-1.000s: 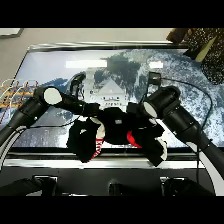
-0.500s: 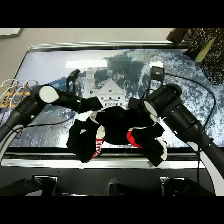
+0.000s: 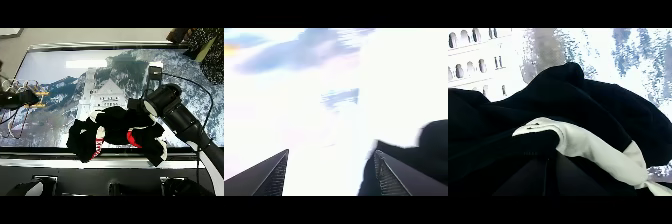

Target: Fold the clothes and pants, and hang the long-sleeved shirts on hangers.

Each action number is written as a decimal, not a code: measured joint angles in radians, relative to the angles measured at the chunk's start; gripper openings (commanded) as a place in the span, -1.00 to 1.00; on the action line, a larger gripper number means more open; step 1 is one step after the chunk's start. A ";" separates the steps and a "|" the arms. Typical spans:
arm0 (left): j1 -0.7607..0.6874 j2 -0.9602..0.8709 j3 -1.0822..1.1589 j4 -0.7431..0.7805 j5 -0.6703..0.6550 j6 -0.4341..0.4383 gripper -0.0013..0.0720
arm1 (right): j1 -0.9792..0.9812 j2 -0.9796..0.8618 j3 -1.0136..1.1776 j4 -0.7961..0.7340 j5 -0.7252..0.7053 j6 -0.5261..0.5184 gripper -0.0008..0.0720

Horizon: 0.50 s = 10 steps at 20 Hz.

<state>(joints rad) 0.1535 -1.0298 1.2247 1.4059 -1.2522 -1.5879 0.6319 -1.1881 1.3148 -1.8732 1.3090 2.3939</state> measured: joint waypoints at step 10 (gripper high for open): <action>0.437 0.009 -0.167 -0.031 0.051 0.311 0.73 | 0.000 0.000 0.000 0.006 -0.001 -0.036 -0.86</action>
<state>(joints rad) 0.5907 -1.0210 1.0573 1.3746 -1.2007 -1.2774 0.6319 -1.1881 1.3148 -1.8671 1.3083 2.3577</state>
